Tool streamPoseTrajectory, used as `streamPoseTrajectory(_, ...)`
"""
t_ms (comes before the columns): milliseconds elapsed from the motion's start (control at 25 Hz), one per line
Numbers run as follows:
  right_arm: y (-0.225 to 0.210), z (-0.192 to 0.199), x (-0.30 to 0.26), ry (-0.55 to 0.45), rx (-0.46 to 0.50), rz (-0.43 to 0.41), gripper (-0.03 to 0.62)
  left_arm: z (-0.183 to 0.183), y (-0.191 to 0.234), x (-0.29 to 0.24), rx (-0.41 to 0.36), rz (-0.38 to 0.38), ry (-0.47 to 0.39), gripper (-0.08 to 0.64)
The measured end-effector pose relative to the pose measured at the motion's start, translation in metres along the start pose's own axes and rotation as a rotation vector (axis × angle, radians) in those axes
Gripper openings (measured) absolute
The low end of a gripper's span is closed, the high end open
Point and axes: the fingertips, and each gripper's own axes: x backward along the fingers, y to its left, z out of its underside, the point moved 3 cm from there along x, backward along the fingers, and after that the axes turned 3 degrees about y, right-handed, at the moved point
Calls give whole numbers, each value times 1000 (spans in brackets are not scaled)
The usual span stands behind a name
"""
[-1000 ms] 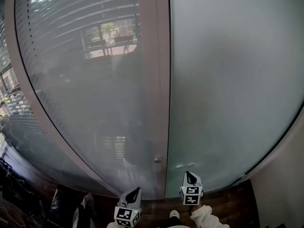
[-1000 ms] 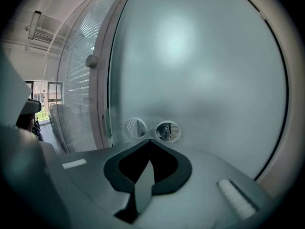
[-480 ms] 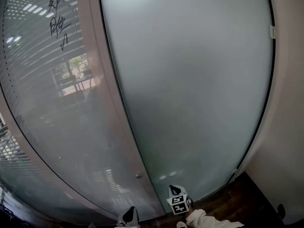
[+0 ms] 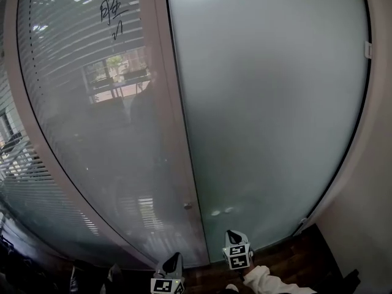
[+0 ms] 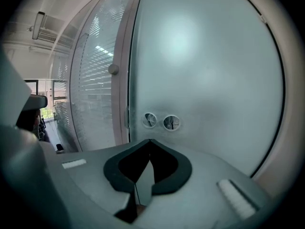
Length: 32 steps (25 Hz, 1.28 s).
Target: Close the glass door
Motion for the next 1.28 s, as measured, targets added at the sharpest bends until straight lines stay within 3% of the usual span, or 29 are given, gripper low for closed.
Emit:
streamPoseTrajectory(320,-15,25,29,10,-11,-10,8,6,-29,17,1,-15,10,2)
streamPoseTrajectory(1000,-75,63,175,-86,-25,-91,8,15,-163,53,-34,-41,-5,2)
streamPoseTrajectory(1280,-76,77,209,-105,-9,-117,8,21,-195,78,-32,-52,-15,2)
